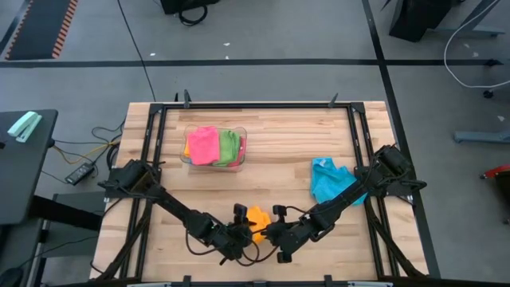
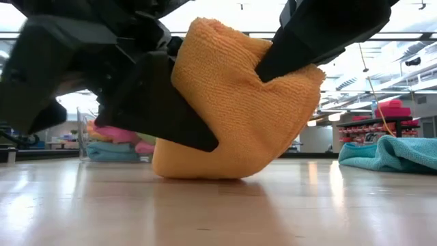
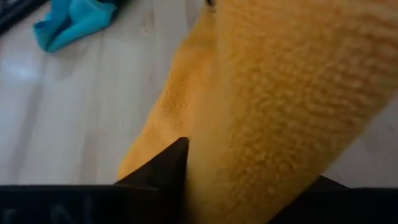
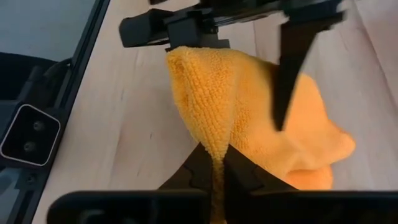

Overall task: Fold microfiber towels
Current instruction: Stack the orange microfiber towel on top of the pink microfiber towel

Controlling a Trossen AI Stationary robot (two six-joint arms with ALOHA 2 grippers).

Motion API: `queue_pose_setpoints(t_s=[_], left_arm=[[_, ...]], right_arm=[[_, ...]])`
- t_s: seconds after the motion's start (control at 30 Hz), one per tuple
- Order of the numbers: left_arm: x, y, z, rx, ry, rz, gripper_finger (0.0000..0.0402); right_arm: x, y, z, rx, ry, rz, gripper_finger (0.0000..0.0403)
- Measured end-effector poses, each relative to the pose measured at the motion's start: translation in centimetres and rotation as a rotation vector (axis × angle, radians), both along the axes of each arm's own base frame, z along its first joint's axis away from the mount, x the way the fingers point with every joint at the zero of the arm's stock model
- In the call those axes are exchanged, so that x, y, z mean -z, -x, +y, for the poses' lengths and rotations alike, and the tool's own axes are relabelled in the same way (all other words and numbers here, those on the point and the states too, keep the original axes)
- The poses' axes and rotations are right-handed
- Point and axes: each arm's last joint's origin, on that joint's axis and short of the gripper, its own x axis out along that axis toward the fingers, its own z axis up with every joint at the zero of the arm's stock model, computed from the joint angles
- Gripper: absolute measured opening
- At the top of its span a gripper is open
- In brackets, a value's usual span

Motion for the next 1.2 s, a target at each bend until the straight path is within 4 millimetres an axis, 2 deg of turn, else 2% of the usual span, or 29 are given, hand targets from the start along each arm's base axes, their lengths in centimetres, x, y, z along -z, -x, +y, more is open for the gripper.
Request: queue_pose_setpoints(t_s=[0.13, 0.3, 0.43, 0.53, 0.7, 0.93, 1.2], left_arm=[[0.0, -0.2, 0.3, -0.004, 0.055, 0.012, 0.0116], [0.0, -0.4, 0.9, -0.006, 0.128, 0.056, 0.0055], [-1.5, 0.1, 1.8, -0.021, 0.150, 0.103, 0.0022], [-3.5, 0.8, 2.6, -0.032, 0.150, 0.117, 0.0021], [-7.2, 2.5, 5.0, -0.074, 0.111, 0.154, 0.0053], [-11.9, 4.6, 9.4, -0.125, 0.079, 0.166, 0.0040], [-15.8, 6.4, 15.2, -0.274, 0.240, 0.124, 0.0034]], right_arm=[[0.0, 0.0, -0.1, 0.022, 0.003, -0.008, 0.0050], [-0.2, 0.1, -0.2, 0.027, 0.016, 0.000, 0.0124], [-1.8, 1.2, -0.8, 0.049, 0.009, 0.036, 0.0179], [-3.3, 2.0, -1.5, 0.075, 0.011, 0.048, 0.0204], [-4.8, 2.7, -2.1, 0.131, 0.053, 0.008, 0.0215], [-4.8, 2.6, -2.4, 0.189, 0.128, -0.032, 0.0216], [-4.8, 2.6, -2.5, 0.215, 0.152, -0.050, 0.0216]])
